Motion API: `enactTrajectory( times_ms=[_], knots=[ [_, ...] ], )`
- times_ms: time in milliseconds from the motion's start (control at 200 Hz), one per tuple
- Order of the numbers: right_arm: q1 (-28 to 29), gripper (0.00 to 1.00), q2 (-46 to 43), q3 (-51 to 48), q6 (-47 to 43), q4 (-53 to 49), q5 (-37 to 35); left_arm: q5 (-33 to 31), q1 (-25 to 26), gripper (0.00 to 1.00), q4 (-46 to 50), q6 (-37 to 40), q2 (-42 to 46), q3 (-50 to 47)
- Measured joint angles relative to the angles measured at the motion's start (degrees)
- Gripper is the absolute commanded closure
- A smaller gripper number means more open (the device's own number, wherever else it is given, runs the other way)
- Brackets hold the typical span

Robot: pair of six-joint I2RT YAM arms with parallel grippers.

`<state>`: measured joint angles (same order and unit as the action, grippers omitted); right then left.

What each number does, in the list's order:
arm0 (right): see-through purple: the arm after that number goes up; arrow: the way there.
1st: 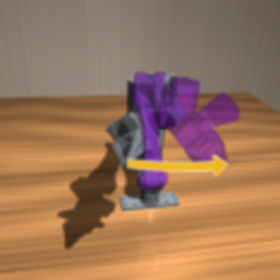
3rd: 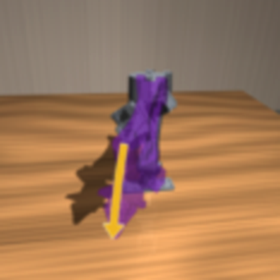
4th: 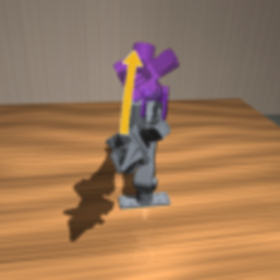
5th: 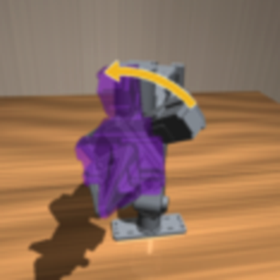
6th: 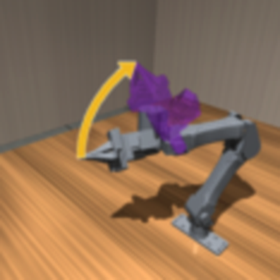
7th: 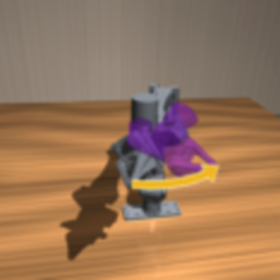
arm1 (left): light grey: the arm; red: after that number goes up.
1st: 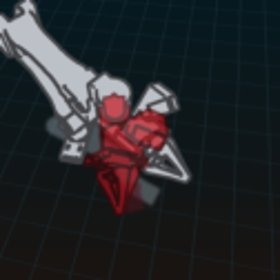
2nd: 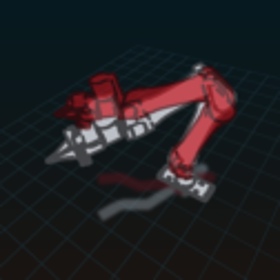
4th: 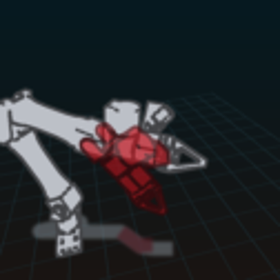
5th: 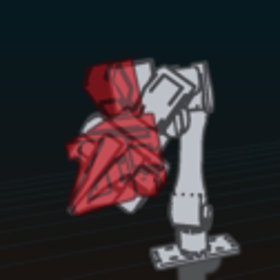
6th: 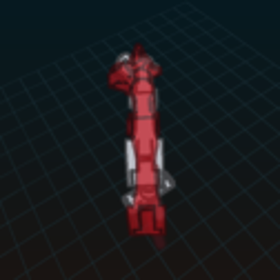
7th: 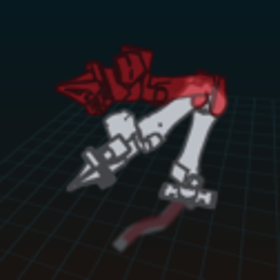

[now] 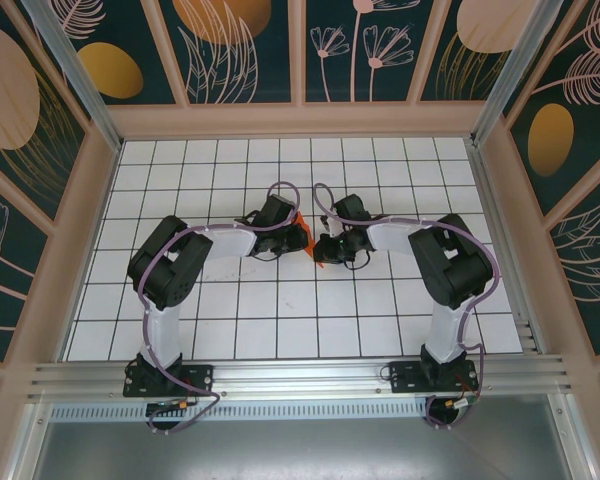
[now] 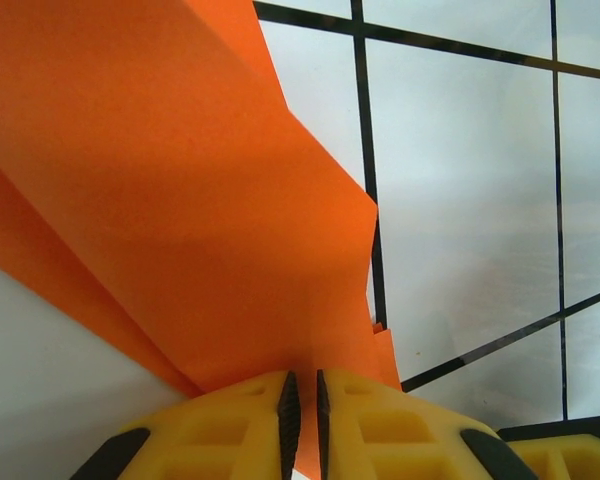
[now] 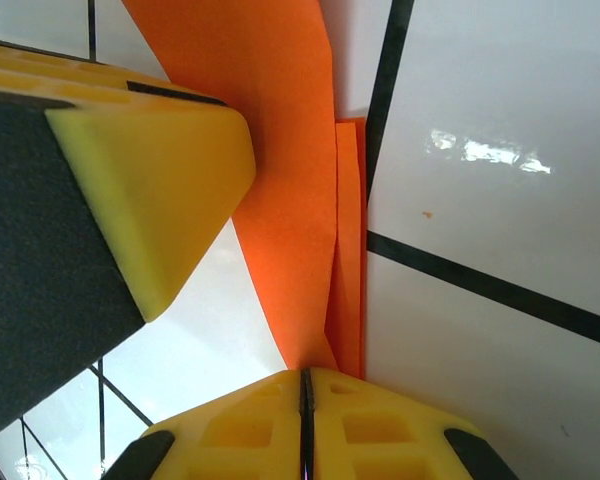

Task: Fold a paper plane with a square sheet of paper (pick it up from the middle)

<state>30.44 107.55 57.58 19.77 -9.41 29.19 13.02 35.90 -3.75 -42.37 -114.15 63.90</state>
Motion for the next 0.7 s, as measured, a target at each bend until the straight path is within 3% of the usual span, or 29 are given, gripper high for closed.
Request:
enactTrajectory(
  times_ms=[430, 701],
  knots=[
    [0.0, 0.89, 0.0, -0.3, -0.7, 0.4, -0.2, 0.5, -7.1, 0.81, 0.8, 2.5, -1.4, 2.4],
    [0.0, 0.89, 0.1, -0.4, -1.4, 0.9, -0.2, 1.6, -7.9, 0.81, 3.5, 4.5, -3.0, 5.3]
  ],
)
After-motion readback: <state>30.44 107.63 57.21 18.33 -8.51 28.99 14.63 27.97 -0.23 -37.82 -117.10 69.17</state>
